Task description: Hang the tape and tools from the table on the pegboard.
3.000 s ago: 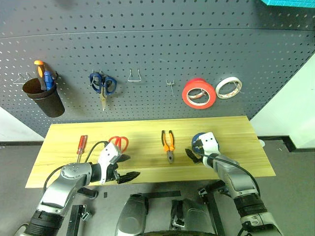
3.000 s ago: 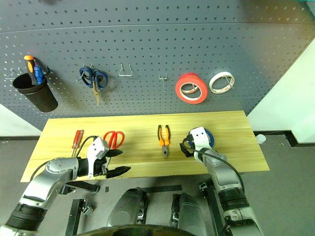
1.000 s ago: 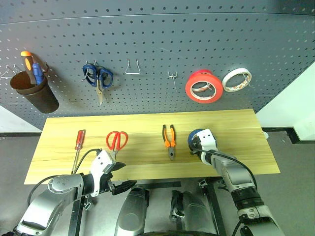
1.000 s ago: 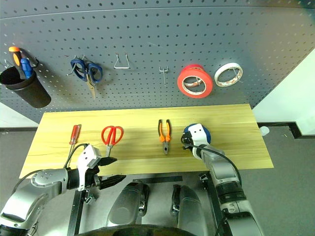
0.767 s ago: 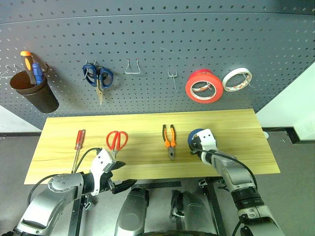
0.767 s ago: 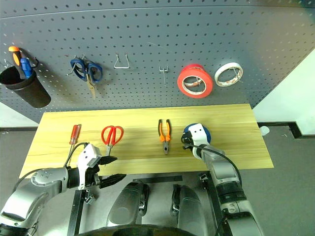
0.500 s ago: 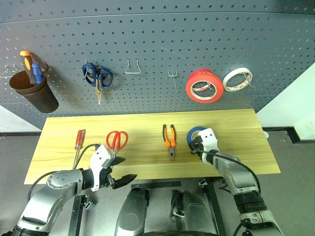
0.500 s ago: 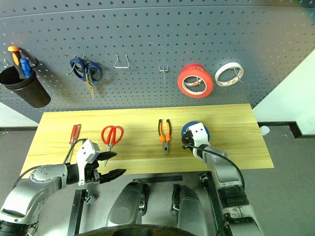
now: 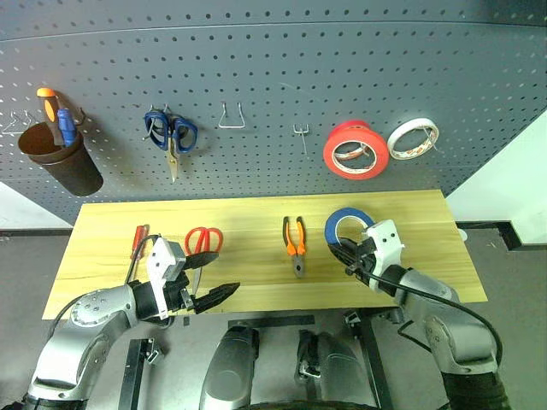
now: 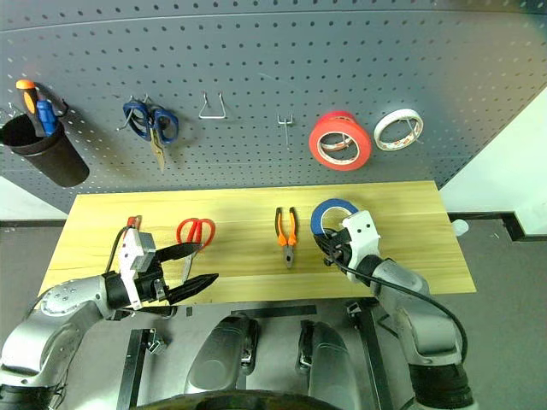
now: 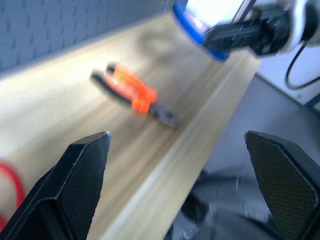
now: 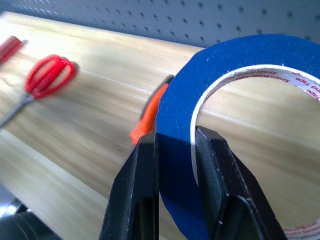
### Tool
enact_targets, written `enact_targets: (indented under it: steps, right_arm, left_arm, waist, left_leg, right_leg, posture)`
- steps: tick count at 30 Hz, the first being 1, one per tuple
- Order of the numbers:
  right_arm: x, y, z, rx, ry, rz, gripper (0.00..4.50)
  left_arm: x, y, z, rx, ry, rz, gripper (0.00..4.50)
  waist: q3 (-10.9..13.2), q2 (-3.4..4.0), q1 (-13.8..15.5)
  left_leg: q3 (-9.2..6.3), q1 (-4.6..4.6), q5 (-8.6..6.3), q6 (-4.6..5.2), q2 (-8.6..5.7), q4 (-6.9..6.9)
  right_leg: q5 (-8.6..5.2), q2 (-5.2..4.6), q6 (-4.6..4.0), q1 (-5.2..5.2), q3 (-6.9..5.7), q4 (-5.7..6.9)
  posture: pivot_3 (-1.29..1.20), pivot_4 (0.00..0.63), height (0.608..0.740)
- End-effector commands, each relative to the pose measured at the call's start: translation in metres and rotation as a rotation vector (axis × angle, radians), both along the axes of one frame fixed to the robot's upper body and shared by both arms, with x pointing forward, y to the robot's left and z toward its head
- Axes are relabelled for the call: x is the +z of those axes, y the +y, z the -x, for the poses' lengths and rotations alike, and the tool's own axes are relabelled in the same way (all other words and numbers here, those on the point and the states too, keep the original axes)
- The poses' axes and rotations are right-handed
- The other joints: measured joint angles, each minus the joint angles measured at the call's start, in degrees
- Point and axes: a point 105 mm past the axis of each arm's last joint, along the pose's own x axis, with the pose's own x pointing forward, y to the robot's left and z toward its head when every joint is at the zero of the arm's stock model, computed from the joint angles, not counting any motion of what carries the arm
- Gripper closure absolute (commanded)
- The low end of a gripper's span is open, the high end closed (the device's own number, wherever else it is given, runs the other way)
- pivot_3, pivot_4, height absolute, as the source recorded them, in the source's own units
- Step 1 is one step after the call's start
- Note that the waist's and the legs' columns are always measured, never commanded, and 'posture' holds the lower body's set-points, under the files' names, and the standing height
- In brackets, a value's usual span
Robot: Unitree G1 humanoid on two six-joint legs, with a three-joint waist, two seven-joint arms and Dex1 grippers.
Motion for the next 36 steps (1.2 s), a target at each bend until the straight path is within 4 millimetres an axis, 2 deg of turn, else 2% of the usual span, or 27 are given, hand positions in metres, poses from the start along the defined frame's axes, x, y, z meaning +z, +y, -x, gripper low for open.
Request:
enact_targets:
  steps: [1, 10, 18, 23, 26, 31, 36]
  right_arm:
    - [0.028, 0.006, 0.005, 0.051, -0.09, -0.069, 3.83]
    - [0.077, 0.022, 0.008, 0.142, -0.229, -0.212, 3.83]
    - [0.097, 0.026, 0.017, 0.197, -0.277, -0.248, 3.83]
    - [0.118, 0.03, 0.017, 0.219, -0.337, -0.261, 3.83]
    - [0.132, 0.036, 0.007, 0.186, -0.395, -0.276, 3.83]
    - [0.135, 0.043, -0.005, 0.162, -0.413, -0.281, 3.83]
    - [0.133, 0.047, -0.018, 0.127, -0.424, -0.27, 3.83]
  left_arm:
    - [0.01, -0.002, 0.008, -0.016, -0.088, 0.023, 0.0]
    - [0.006, 0.006, 0.009, 0.044, -0.169, 0.065, 0.0]
    - [0.005, 0.013, 0.006, 0.108, -0.246, 0.132, 0.0]
    - [0.005, 0.018, -0.003, 0.192, -0.311, 0.165, 0.0]
    - [0.008, 0.024, -0.02, 0.312, -0.427, 0.134, 0.0]
    - [0.007, 0.02, -0.025, 0.328, -0.489, 0.136, 0.0]
    - [0.006, 0.016, -0.012, 0.291, -0.47, 0.175, 0.0]
  waist:
    - [-0.1, -0.08, 0.0]
    - [-1.4, -0.22, 0.1]
    - [-2.8, -0.49, 0.2]
    - [-3.8, -0.54, 0.2]
    - [-4.1, -0.55, 0.3]
    - [-5.1, -0.75, 0.3]
    - [-5.5, -0.91, 0.2]
  left_leg:
    - [0.0, 0.01, 0.0, 0.0, 0.0, 0.0]
    - [0.01, 0.05, 0.02, -0.03, -0.02, 0.07]
    - [0.06, 0.1, 0.02, -0.02, -0.07, 0.12]
    - [0.07, 0.18, 0.03, -0.01, -0.11, 0.15]
    - [0.07, 0.29, 0.03, 0.0, -0.12, 0.17]
    - [0.07, 0.41, 0.07, 0.05, -0.09, 0.14]
    - [0.11, 0.43, 0.07, 0.05, -0.1, 0.17]
  right_leg:
    - [0.0, 0.02, 0.0, 0.01, 0.0, 0.0]
    - [0.04, 0.1, -0.03, 0.08, -0.08, 0.04]
    - [0.18, 0.15, -0.26, 0.19, -0.13, 0.03]
    - [0.25, 0.18, -0.3, 0.26, -0.13, 0.05]
    - [0.31, 0.23, -0.37, 0.33, -0.13, 0.08]
    - [0.37, 0.26, -0.45, 0.41, -0.13, 0.09]
    - [0.39, 0.23, -0.44, 0.44, -0.12, 0.1]
  posture:
    - [0.37, 0.137, 0.676]
    - [0.36, 0.102, 0.676]
    - [0.35, 0.085, 0.676]
    - [0.33, 0.078, 0.676]
    - [0.33, 0.076, 0.676]
    - [0.32, 0.07, 0.676]
    - [0.34, 0.062, 0.676]
